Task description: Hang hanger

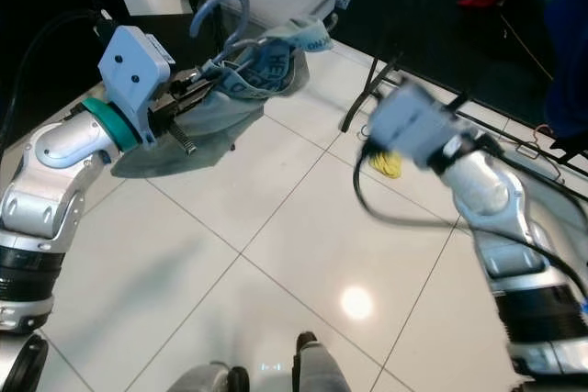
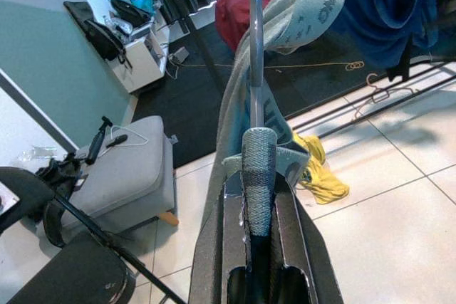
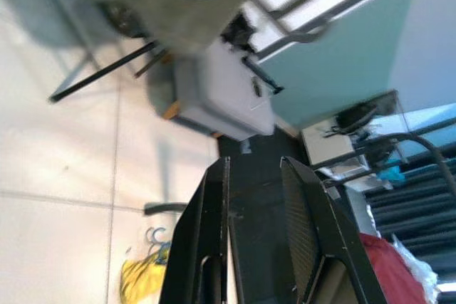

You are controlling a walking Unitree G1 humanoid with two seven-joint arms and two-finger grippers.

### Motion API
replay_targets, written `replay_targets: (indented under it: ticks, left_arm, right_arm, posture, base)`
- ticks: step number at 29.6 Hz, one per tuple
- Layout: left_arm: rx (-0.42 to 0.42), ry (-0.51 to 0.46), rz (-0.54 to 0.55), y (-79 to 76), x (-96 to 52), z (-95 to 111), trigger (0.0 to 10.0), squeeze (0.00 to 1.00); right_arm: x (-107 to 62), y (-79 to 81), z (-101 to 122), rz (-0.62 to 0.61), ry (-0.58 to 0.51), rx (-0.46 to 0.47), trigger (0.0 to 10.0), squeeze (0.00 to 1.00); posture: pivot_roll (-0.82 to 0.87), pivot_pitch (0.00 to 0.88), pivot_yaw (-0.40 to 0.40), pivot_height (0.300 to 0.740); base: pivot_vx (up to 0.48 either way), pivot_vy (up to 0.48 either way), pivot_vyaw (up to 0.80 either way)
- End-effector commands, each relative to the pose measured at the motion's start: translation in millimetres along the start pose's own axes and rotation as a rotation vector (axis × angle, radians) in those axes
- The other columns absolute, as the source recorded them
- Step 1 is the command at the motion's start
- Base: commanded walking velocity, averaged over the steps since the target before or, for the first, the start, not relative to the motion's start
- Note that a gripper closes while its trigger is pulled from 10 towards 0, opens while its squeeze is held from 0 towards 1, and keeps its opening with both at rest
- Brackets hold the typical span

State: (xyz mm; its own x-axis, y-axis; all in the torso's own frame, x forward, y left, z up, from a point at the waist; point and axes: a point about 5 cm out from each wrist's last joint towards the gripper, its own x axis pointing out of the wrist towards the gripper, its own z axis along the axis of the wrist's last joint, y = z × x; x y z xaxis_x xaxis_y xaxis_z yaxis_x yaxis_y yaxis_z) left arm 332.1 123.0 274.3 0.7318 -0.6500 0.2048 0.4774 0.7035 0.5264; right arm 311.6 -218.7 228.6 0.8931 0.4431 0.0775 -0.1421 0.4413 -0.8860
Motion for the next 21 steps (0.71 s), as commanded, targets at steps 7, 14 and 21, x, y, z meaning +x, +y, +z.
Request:
replay_targets:
  ticks: [7, 14, 21]
  left_arm:
    - [0.023, -0.05, -0.097, -12.4, 0.5, 8, 10.0, 0.0]
    - [0.031, -0.047, -0.176, -18.5, -6.7, 7, 10.0, 0.0]
    - [0.029, -0.053, -0.186, -18.6, -6.3, 8, 10.0, 0.0]
  right_arm:
    - [11.6, 7.3, 14, 0.071, -0.145, -0.058, 10.0, 0.0]
    - [21.6, -5.8, 28, -0.05, -0.258, -0.075, 10.0, 0.0]
    - [20.8, -6.9, 30, -0.054, -0.273, -0.103, 10.0, 0.0]
  posture:
    - [-0.01, 0.138, 0.081, 0.74]
    - [-0.01, 0.142, 0.079, 0.74]
    - [-0.01, 0.142, 0.081, 0.74]
  base:
    - [0.0, 0.0, 0.0]
    - [0.0, 0.0, 0.0]
    - [0.0, 0.0, 0.0]
